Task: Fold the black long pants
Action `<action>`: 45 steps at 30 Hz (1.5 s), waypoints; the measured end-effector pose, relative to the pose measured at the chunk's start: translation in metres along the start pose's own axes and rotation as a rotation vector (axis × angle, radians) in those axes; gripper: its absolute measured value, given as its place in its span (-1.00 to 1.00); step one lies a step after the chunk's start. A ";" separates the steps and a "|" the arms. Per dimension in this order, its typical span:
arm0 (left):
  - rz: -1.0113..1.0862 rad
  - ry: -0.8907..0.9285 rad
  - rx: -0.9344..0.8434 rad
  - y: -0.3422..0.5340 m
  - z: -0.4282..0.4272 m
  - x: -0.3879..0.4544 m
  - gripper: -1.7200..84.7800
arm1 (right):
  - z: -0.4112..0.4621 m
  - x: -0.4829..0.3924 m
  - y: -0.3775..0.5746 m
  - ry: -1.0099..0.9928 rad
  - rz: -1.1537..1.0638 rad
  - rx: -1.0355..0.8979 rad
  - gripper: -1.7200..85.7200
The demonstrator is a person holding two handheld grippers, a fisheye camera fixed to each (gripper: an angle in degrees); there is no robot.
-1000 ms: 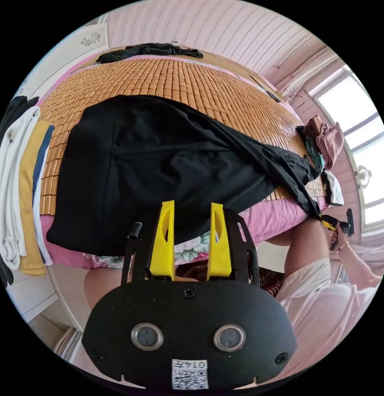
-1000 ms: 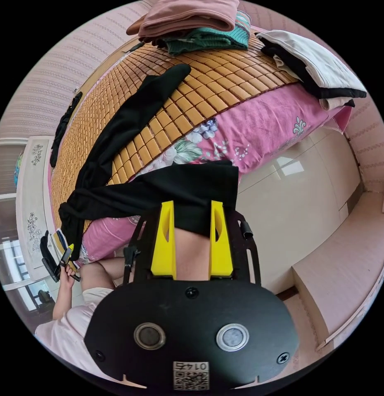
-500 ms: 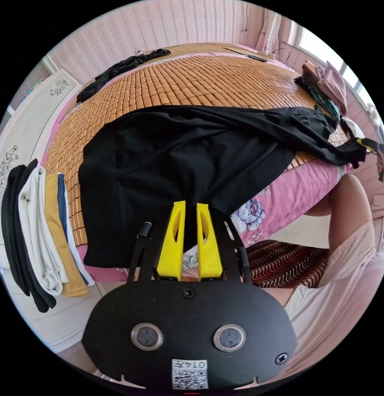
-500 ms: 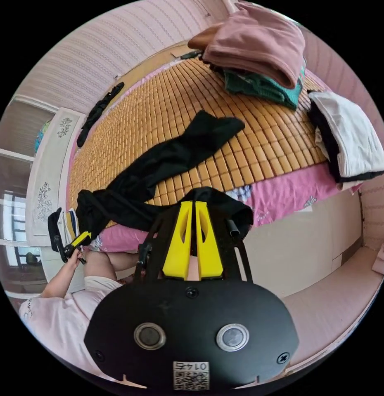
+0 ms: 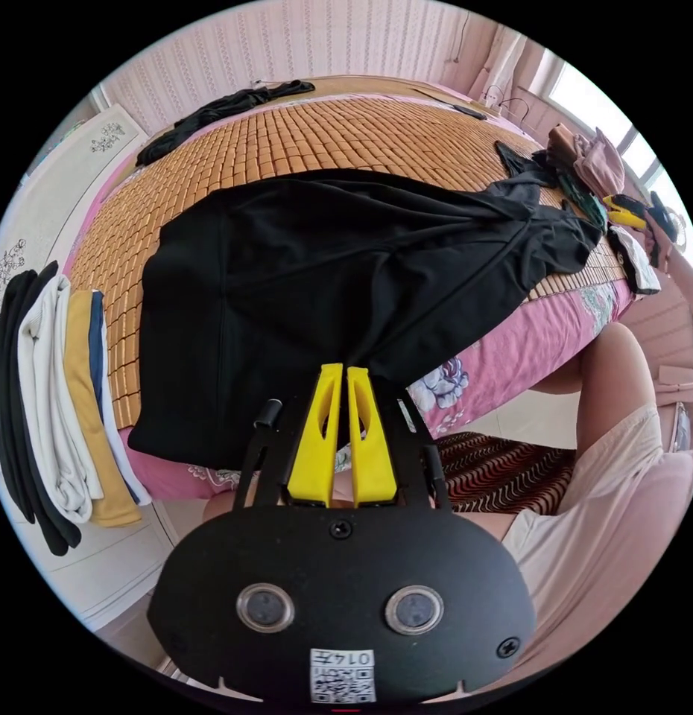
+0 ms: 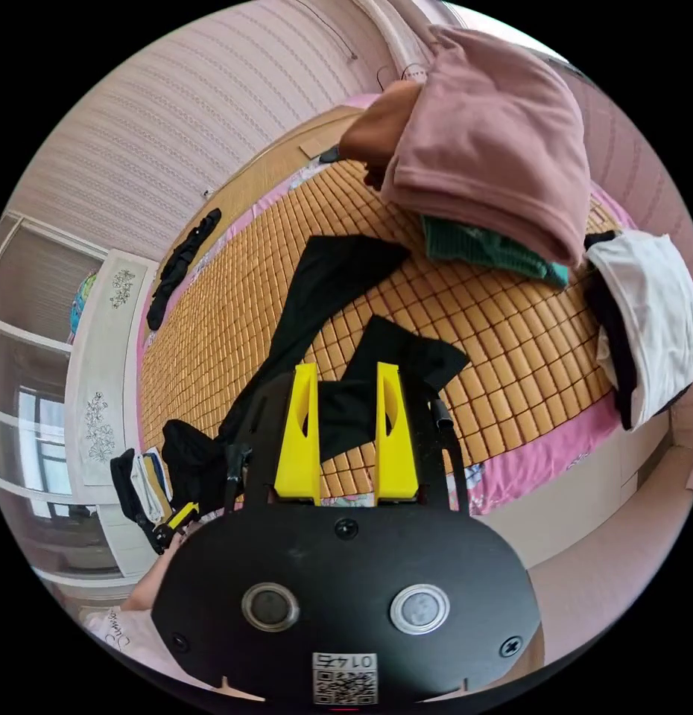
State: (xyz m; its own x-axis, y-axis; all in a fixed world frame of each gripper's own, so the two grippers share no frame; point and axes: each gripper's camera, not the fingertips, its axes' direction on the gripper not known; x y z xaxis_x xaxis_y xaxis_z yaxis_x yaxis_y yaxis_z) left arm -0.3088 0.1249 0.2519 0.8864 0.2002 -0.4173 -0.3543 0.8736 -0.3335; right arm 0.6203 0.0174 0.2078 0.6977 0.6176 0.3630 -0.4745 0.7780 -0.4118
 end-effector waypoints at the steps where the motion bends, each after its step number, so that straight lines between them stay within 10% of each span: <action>1: -0.014 0.024 -0.002 0.001 -0.006 -0.004 -0.98 | 0.012 0.005 0.007 0.016 0.002 -0.036 -0.70; 11: -0.139 0.232 0.270 0.025 -0.083 -0.074 -0.87 | 0.026 0.030 -0.002 0.146 0.058 -0.036 -0.71; 16: -0.251 0.206 0.313 0.041 -0.092 -0.097 -0.85 | 0.015 0.018 0.007 0.145 0.037 -0.008 -0.96; 35: -0.213 0.127 0.417 0.086 -0.094 -0.091 -0.84 | -0.053 0.022 0.101 -0.081 -0.196 0.056 -0.97; 45: -0.222 0.058 0.412 0.016 -0.094 -0.122 -0.81 | -0.070 -0.018 0.062 0.111 -0.311 0.091 -0.93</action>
State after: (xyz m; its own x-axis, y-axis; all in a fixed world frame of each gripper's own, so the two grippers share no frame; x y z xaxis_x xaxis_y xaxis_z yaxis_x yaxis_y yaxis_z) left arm -0.4503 0.0733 0.2180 0.9053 -0.0264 -0.4239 0.0004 0.9981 -0.0613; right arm 0.6155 0.0466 0.1168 0.8680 0.3371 0.3645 -0.2727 0.9372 -0.2173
